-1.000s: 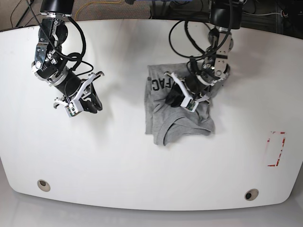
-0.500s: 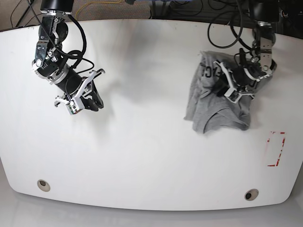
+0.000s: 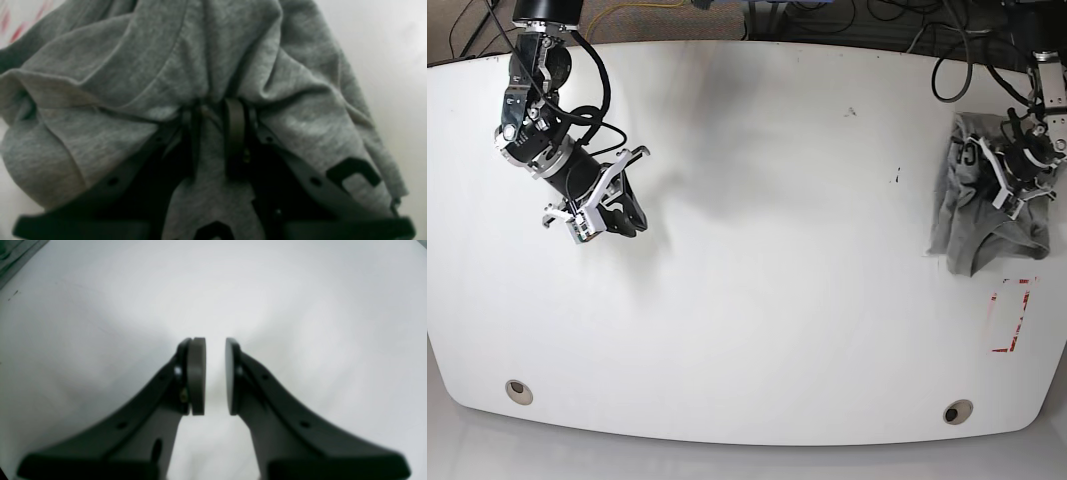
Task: Layout the t-shirt on the table in an organized manner, then fold the t-shirt properly
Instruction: 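Drag the folded grey shirt with the left gripper to the table edge, then release the grey shirt and raise the left gripper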
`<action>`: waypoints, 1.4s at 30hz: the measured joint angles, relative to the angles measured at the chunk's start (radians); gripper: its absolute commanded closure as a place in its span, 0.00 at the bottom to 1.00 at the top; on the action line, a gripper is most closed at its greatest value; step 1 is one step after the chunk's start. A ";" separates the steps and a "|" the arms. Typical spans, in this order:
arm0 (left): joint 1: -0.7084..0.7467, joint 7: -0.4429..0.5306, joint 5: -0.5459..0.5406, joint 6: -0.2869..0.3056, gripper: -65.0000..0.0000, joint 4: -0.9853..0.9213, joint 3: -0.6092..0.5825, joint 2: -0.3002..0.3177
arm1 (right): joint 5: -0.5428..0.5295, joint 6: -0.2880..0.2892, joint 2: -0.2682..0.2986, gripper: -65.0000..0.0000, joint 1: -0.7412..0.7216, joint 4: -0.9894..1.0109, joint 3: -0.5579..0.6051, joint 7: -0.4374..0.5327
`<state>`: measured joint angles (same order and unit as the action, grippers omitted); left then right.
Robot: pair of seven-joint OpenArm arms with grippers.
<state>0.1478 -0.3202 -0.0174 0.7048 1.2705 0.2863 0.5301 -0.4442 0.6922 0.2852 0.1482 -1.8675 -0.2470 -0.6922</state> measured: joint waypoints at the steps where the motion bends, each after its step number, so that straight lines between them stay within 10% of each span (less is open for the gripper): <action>1: 0.000 -0.002 0.003 0.000 0.82 -0.009 0.010 0.008 | 0.000 0.000 0.000 0.86 0.000 0.000 0.000 0.000; 42: 0.052 -0.106 0.087 0.000 0.82 0.046 0.169 0.075 | 0.000 0.006 0.003 0.86 0.051 -0.071 -0.001 -0.001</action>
<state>0.1997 -0.4267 0.0696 0.7044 1.3163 0.4557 0.6048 -0.4438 0.6983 0.2882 0.1989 -1.9381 -0.2481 -0.6933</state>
